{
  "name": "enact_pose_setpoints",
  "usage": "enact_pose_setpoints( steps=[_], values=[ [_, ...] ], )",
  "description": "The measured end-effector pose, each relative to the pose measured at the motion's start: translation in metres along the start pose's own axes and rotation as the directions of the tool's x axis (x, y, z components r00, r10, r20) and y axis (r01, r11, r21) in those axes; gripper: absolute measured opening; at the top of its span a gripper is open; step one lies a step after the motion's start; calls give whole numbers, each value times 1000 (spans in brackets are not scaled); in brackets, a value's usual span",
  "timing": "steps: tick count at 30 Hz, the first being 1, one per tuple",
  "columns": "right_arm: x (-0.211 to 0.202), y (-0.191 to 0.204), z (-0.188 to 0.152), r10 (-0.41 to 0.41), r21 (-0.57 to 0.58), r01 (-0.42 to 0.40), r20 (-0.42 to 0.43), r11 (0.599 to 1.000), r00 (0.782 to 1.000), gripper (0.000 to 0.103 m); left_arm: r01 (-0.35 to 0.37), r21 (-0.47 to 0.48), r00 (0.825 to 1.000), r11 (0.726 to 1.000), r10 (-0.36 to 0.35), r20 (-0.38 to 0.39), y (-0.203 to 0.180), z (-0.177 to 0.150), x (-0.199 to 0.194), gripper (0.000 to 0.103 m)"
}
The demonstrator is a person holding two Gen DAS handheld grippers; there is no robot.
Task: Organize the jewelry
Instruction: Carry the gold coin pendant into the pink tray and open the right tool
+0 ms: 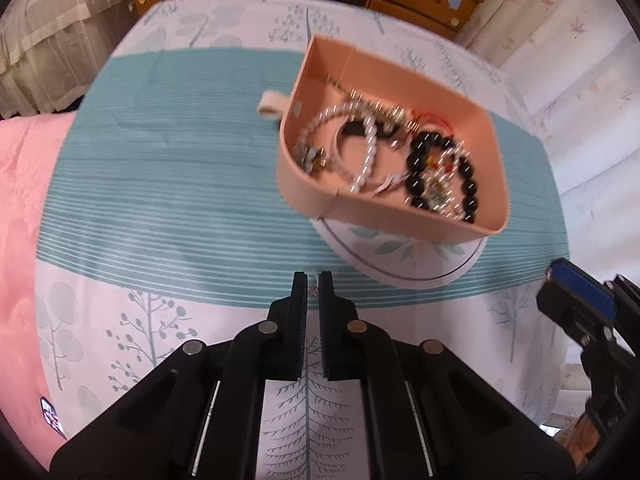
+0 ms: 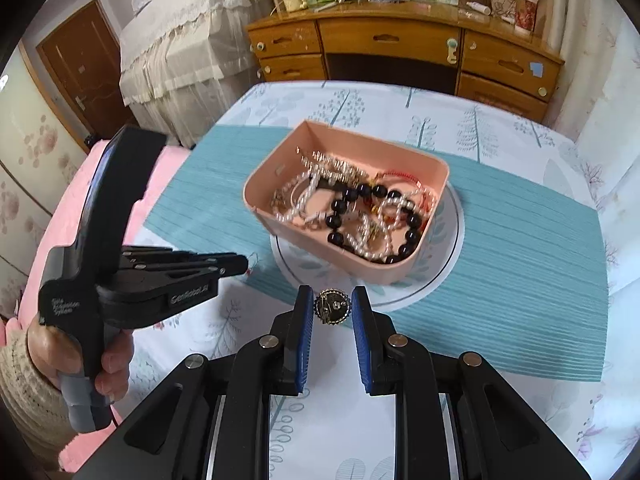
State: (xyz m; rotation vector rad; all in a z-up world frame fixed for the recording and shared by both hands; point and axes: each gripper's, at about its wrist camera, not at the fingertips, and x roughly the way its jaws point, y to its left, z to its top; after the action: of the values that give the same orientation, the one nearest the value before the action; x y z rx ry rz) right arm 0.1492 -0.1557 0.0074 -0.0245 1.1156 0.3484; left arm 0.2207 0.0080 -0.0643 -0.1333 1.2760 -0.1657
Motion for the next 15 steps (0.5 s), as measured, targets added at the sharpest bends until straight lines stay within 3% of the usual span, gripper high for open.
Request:
enact_pose_setpoints(
  steps=[11, 15],
  values=[
    [-7, -11, 29, -81, 44, 77, 121, 996, 989, 19, 38, 9, 994, 999, -38, 106, -13, 27, -50, 3],
    [5, -19, 40, -71, 86, 60, 130, 994, 989, 19, 34, -2, 990, 999, -33, 141, -20, 41, -57, 3]
  ],
)
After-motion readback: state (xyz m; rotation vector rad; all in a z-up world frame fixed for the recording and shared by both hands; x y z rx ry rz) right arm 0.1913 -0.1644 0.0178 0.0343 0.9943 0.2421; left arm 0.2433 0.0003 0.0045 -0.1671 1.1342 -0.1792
